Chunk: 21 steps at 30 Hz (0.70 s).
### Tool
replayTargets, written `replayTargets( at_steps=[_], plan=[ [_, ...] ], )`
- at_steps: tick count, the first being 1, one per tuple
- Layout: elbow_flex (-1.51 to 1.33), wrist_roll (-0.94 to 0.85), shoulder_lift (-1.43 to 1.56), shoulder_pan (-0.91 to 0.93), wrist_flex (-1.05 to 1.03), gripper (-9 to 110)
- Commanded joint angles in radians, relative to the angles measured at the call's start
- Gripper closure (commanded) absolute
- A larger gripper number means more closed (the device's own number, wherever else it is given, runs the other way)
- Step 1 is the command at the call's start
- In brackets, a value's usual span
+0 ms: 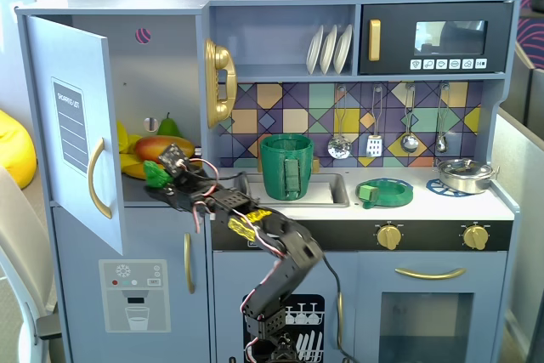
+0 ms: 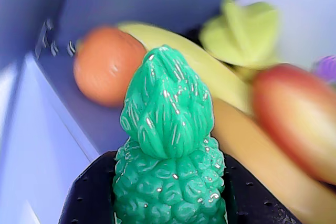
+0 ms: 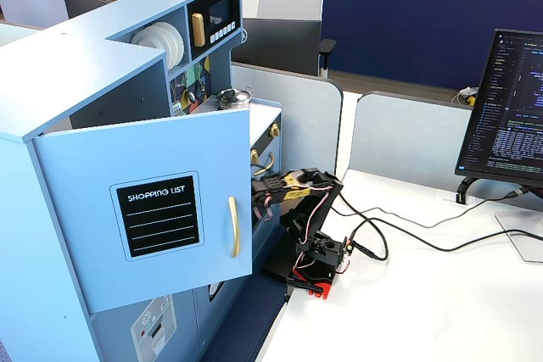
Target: Pick up the green pineapple from the left cabinet and place it in the green recipient
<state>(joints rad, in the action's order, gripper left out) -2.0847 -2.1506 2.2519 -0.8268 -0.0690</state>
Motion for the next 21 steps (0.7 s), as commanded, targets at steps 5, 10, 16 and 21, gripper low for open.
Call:
replayTargets(
  at_steps=[5, 10, 16, 21],
  plan=[
    [-0.097, -0.034, 0.383, 0.115, -0.224, 101],
    [-0.123, -0.026, 0.523, 0.229, -0.29, 101],
    [-0.077, 0.114, 0.566, 0.416, -0.339, 101],
    [0.034, 0.249, 0.459, 0.603, -0.322, 101]
  ],
)
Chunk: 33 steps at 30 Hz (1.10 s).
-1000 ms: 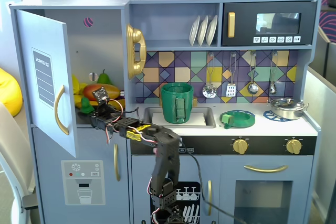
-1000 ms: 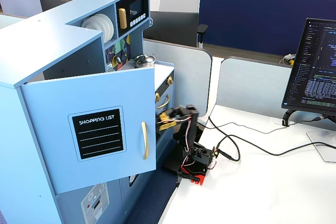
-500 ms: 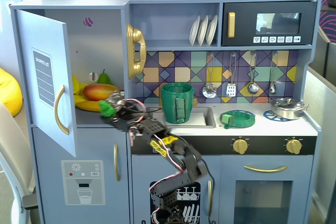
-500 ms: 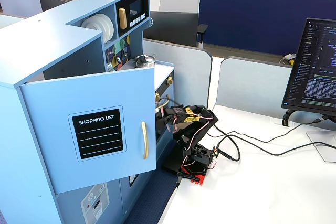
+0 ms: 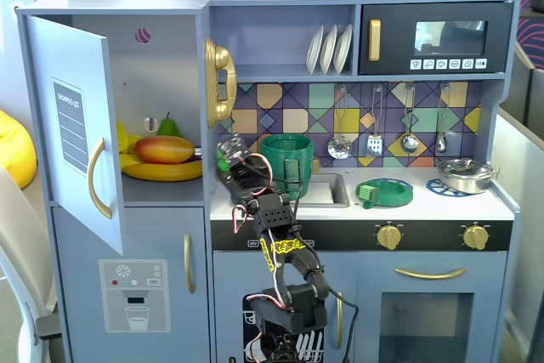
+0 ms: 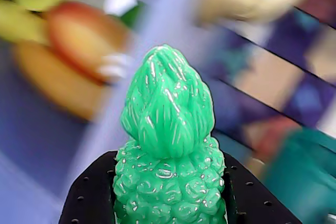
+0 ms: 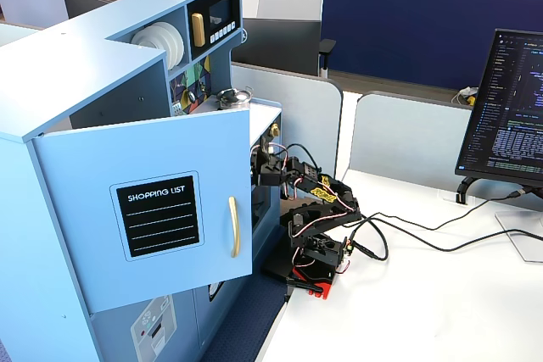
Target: Pick up the green pineapple from the left cabinet and place it in the green recipient
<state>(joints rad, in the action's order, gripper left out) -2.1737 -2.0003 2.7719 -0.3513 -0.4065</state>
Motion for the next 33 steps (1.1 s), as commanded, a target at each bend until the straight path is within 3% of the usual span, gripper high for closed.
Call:
replayTargets(
  at_steps=[1, 10, 28, 33],
  plan=[
    [0.144, 0.137, -0.106, 0.16, 0.049, 101],
    [0.357, 0.293, -0.572, 0.336, 0.364, 101],
    [0.707, 0.322, -0.977, 0.336, 0.405, 101],
    [0.755, 0.382, -1.02, 0.354, 0.393, 83]
  ],
)
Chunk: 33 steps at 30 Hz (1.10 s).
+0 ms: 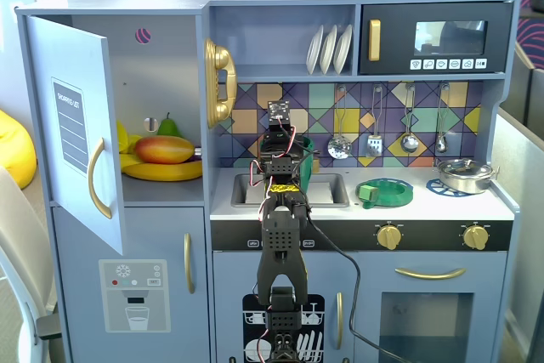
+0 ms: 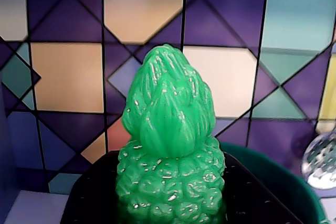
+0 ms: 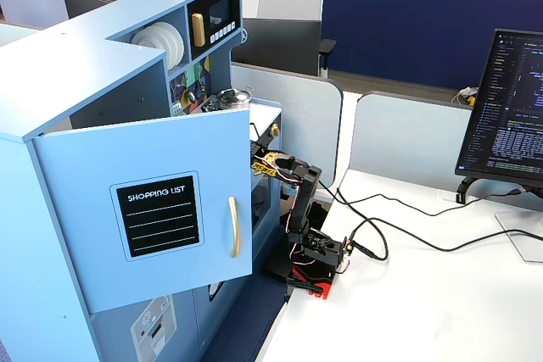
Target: Pick up the green pineapple from the left cabinet and place it in the green recipient
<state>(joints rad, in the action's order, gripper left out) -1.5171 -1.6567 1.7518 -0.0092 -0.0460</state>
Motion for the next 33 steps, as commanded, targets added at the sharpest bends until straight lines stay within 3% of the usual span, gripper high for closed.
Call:
replayTargets(
  at_steps=[1, 11, 16, 22, 29, 33],
  plan=[
    [0.097, 0.037, 0.0, 0.014, 0.035, 79],
    [0.081, 0.02, 0.028, 0.012, 0.021, 70],
    [-0.074, -0.012, 0.252, -0.009, -0.026, 70],
    [-0.373, -0.035, 0.726, -0.043, -0.365, 71],
    [-0.867, 0.1, 1.183, 0.029, -0.802, 72],
    [-1.207, 0.167, 1.394, 0.041, -0.922, 73]
  ],
)
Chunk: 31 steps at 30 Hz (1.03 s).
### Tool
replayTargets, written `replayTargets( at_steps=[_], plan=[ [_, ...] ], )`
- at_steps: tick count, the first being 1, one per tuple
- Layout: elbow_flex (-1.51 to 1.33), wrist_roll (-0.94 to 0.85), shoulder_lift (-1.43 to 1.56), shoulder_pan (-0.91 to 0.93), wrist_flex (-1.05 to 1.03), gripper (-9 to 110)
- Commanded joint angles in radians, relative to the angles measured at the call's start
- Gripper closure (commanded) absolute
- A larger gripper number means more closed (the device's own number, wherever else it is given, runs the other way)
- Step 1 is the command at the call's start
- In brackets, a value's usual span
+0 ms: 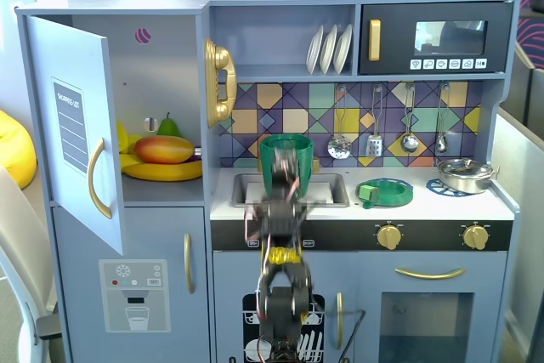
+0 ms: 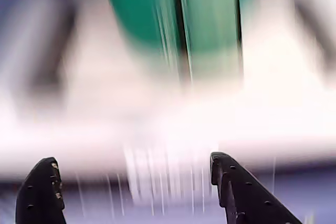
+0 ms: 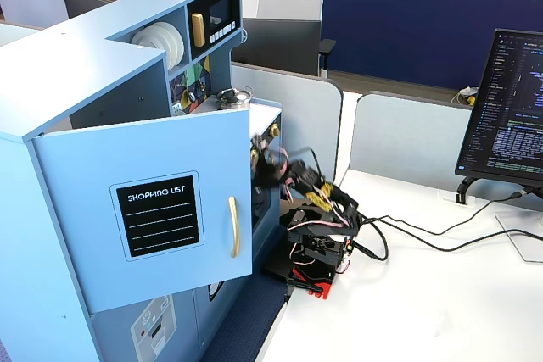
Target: Pick up the green pineapple from the left cabinet and place it in the green recipient
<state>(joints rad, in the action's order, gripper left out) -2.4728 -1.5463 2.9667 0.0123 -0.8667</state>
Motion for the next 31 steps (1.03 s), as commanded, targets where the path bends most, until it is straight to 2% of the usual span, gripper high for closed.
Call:
replayTargets(
  at_steps=[1, 6, 9, 14, 17, 20, 31],
  plan=[
    [-0.324, 0.086, 0.21, 0.018, -0.107, 73],
    [-0.525, 0.149, 0.21, -0.008, -0.189, 78],
    [-0.526, 0.259, 0.21, -0.055, -0.344, 81],
    [-0.526, 0.256, 0.21, -0.038, -0.545, 85],
    [-0.526, 0.247, 0.212, -0.017, -0.638, 84],
    [-0.526, 0.287, 0.212, -0.003, -0.634, 83],
    [-0.525, 0.244, 0.212, 0.011, -0.638, 84]
  ],
)
